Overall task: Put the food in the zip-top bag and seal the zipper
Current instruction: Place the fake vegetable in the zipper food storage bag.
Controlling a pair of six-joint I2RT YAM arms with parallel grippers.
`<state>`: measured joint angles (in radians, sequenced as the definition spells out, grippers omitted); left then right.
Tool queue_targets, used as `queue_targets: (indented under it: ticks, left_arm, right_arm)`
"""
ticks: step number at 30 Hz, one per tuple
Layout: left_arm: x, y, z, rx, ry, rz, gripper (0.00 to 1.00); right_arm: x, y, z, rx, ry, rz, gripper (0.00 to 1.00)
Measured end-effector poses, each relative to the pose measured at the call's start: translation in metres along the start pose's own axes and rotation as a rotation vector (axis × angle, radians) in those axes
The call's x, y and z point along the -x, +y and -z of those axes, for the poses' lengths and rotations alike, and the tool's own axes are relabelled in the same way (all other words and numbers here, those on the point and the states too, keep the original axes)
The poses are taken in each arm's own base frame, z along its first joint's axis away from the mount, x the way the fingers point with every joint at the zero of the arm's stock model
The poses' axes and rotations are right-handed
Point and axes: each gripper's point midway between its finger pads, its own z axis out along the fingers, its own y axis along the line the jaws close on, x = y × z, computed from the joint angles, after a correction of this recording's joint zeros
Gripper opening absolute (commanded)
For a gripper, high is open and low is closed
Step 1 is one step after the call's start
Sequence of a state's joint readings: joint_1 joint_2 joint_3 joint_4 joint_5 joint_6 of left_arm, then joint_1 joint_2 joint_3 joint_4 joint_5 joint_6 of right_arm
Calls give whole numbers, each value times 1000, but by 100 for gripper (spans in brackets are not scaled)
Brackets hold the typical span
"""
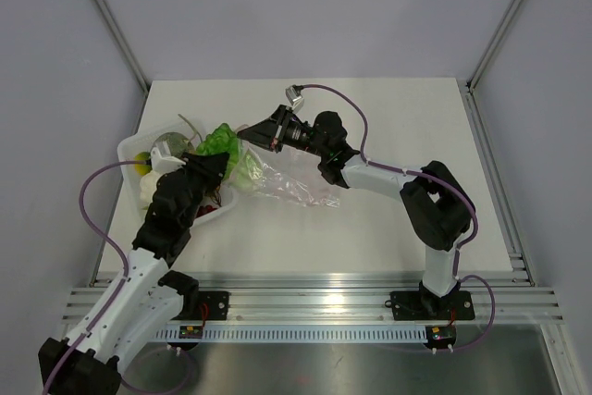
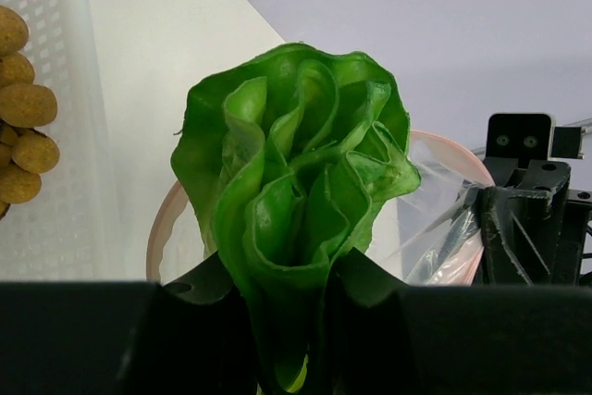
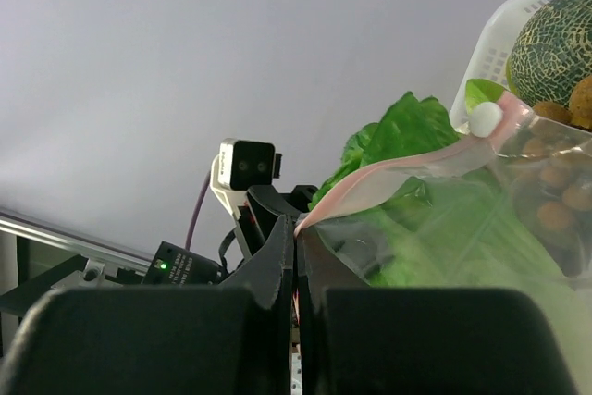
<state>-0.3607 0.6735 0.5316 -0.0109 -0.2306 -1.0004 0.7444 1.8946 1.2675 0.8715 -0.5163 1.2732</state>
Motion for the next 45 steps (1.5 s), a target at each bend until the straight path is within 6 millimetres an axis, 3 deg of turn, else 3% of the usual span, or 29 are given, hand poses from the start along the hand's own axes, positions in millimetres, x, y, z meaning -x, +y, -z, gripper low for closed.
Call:
queue_targets:
  ticks: [8,17,27,32,39,45]
  left_arm:
    - [-19,14,-5,1,37,56,0]
    - [6,4,3,-26,-62,116,0]
    - [8,-10,-7,-95,-47,115,0]
    - [-1,-16,-10,-160,-3,104,0]
    - [-29,-1,-8,-176,94,103,0]
    - [-37,0,-7,-186,124,104,0]
  right_arm:
    - [0,1,0,4,0,-9,0]
    - [2,7,0,32,-7,-1,0]
    - [-1,3,1,24,-4,-5,0]
    - [-3,-1,3,15,1,-18,0]
    - [-5,1,4,23,15,-27,0]
    - [-7,2,4,25,23,-31,0]
